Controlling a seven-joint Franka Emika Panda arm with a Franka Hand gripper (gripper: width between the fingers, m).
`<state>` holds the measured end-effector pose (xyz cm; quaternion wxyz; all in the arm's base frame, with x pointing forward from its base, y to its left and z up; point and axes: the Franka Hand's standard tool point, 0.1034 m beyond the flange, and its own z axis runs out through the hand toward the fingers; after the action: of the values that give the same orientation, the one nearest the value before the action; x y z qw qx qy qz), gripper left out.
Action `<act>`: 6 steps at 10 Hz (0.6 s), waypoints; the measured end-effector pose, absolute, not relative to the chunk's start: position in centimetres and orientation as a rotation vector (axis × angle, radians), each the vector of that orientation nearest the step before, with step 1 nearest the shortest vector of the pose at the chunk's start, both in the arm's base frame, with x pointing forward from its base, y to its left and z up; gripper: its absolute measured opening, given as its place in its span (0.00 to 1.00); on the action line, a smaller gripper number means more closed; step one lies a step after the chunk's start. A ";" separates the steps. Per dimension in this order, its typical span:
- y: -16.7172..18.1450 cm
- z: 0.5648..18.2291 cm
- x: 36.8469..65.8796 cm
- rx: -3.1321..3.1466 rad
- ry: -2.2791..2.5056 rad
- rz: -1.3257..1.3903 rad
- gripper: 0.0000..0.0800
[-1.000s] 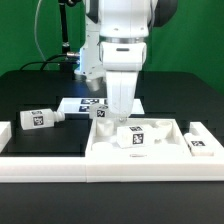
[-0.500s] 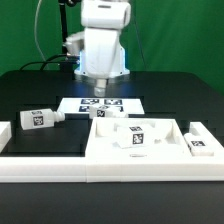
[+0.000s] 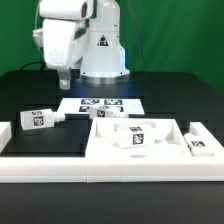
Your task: Assemble one leg
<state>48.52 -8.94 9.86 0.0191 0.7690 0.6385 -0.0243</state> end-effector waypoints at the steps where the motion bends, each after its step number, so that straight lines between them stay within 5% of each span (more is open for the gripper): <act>1: -9.0 9.8 48.5 2.402 1.964 -0.076 0.81; 6: -7.0 11.1 51.6 2.711 1.518 -0.093 0.81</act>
Offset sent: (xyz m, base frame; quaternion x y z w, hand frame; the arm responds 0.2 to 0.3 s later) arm 0.0283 0.0223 -0.0023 0.0232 -0.0222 0.2959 0.9547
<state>51.56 -6.95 11.08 0.0166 0.8719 0.4884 -0.0299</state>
